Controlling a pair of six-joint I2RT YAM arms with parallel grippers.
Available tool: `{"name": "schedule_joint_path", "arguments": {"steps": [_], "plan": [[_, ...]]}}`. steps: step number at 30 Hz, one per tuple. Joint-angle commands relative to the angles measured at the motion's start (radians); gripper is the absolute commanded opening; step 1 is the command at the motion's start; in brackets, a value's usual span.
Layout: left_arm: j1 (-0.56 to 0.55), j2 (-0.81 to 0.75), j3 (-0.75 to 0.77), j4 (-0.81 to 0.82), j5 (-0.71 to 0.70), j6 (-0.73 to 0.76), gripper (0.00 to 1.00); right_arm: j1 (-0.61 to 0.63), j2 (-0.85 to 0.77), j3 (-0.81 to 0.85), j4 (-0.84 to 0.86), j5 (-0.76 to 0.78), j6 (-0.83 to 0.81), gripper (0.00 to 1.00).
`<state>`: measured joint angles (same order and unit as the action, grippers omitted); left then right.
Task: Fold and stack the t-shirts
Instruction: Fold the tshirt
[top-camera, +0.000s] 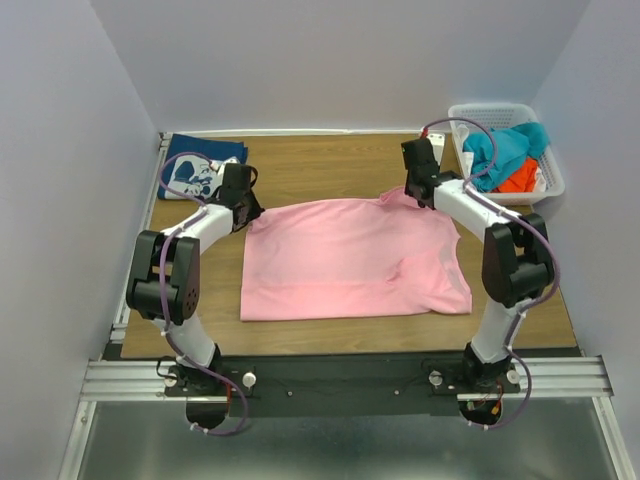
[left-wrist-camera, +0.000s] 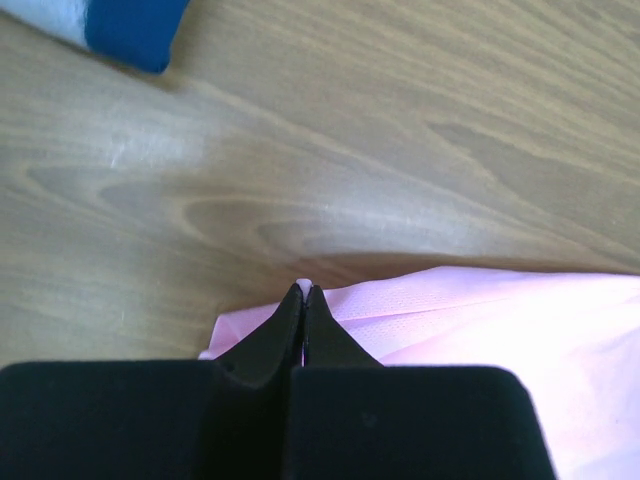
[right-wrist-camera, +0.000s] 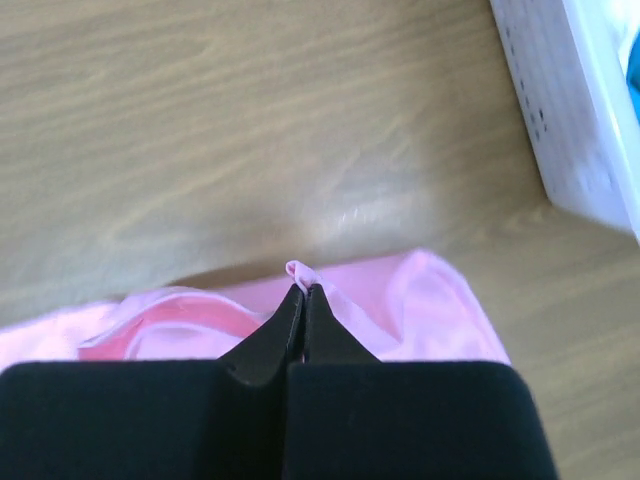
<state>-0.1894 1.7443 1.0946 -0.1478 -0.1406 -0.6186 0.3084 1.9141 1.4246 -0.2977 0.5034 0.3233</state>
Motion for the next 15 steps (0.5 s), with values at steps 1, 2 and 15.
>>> {"name": "schedule_joint_path", "arguments": {"steps": [1, 2, 15], "plan": [[-0.015, -0.081, -0.073, 0.045, 0.018, -0.017, 0.0, 0.029, -0.13, -0.142, 0.028, 0.067, 0.049, 0.01], [-0.016, -0.109, -0.087, 0.053, 0.018, -0.018, 0.0, 0.032, -0.156, -0.168, 0.028, 0.07, 0.054, 0.01], [-0.042, -0.331, -0.288, 0.057, -0.047, -0.089, 0.0, 0.047, -0.607, -0.51, -0.032, 0.017, 0.115, 0.01]]}}
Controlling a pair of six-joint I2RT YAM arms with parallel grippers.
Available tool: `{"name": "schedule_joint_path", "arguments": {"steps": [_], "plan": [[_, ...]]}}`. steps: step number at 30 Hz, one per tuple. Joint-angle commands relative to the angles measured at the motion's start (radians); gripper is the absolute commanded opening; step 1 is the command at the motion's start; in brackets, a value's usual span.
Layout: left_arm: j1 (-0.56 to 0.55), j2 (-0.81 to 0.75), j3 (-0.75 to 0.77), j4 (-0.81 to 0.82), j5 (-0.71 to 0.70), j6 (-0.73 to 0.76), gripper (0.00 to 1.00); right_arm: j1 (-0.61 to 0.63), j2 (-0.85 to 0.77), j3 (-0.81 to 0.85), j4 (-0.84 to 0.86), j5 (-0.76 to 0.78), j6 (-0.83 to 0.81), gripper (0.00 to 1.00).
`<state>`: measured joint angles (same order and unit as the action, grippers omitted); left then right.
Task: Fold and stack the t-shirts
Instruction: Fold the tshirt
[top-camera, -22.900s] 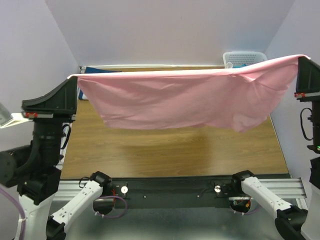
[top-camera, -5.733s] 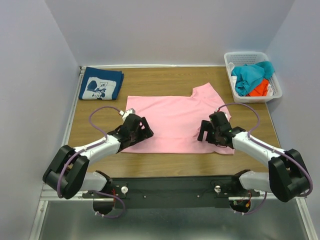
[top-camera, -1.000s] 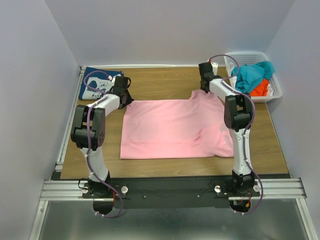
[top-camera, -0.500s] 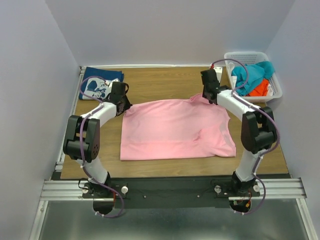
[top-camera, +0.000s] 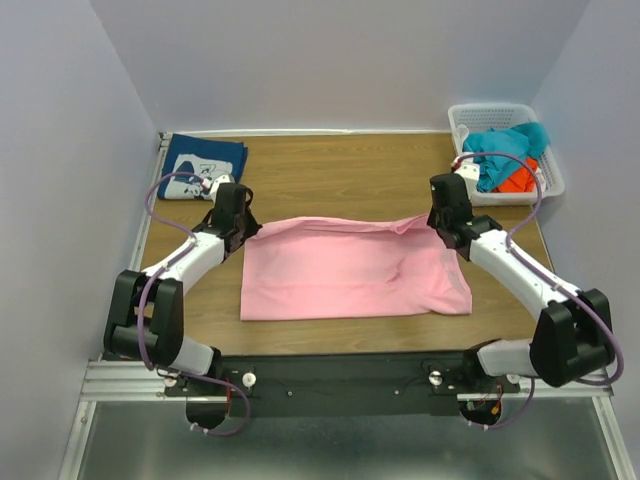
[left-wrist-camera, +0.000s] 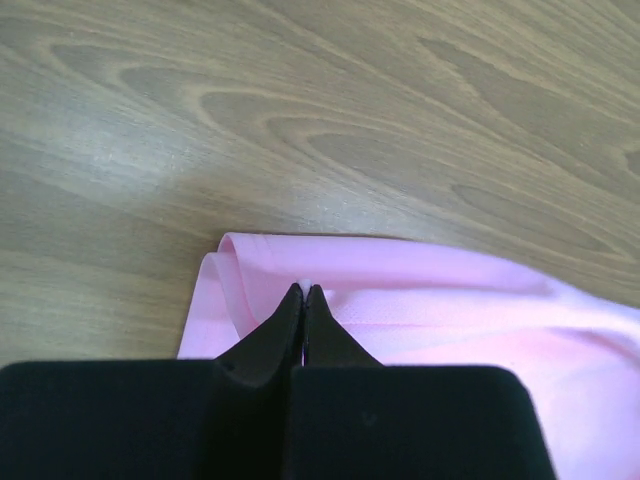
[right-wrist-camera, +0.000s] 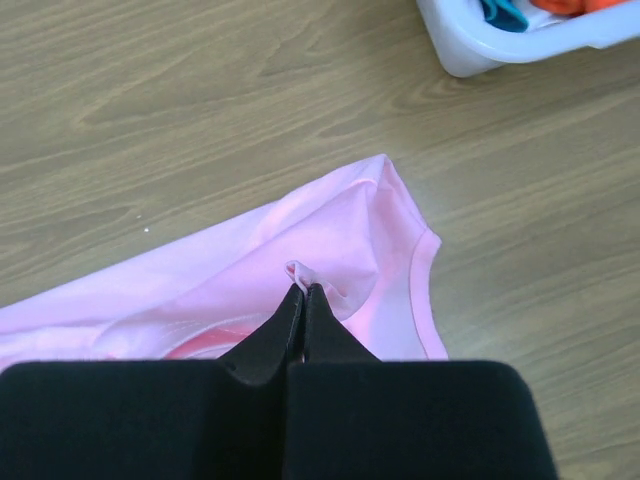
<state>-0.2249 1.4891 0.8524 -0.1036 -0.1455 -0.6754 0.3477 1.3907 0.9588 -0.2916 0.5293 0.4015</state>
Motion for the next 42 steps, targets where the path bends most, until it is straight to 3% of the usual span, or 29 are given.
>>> {"name": "schedule_joint_path", "arguments": {"steps": [1, 14, 29, 35, 37, 38, 40, 41, 42], "plan": [[-0.007, -0.088, -0.058, 0.012, -0.045, -0.039, 0.0, 0.008, -0.102, -0.06, -0.05, -0.008, 0.045, 0.01], [-0.01, -0.228, -0.185, -0.002, -0.062, -0.085, 0.0, 0.022, -0.303, -0.138, -0.23, -0.075, 0.108, 0.01], [-0.03, -0.293, -0.302, 0.03, -0.046, -0.122, 0.0, 0.031, -0.374, -0.203, -0.336, -0.121, 0.161, 0.01], [-0.03, -0.293, -0.325, 0.033, -0.06, -0.139, 0.01, 0.031, -0.407, -0.262, -0.357, -0.222, 0.184, 0.01], [-0.031, -0.297, -0.322, 0.009, -0.066, -0.147, 0.14, 0.031, -0.41, -0.291, -0.376, -0.232, 0.221, 0.01], [-0.031, -0.309, -0.323, -0.007, -0.078, -0.153, 0.35, 0.031, -0.418, -0.298, -0.385, -0.239, 0.232, 0.02], [-0.031, -0.329, -0.322, -0.025, -0.092, -0.168, 0.45, 0.031, -0.423, -0.293, -0.394, -0.255, 0.255, 0.11], [-0.031, -0.342, -0.322, -0.034, -0.097, -0.171, 0.51, 0.031, -0.427, -0.292, -0.406, -0.265, 0.257, 0.18], [-0.031, -0.366, -0.313, -0.063, -0.107, -0.179, 0.77, 0.031, -0.433, -0.29, -0.432, -0.293, 0.257, 0.41]]}}
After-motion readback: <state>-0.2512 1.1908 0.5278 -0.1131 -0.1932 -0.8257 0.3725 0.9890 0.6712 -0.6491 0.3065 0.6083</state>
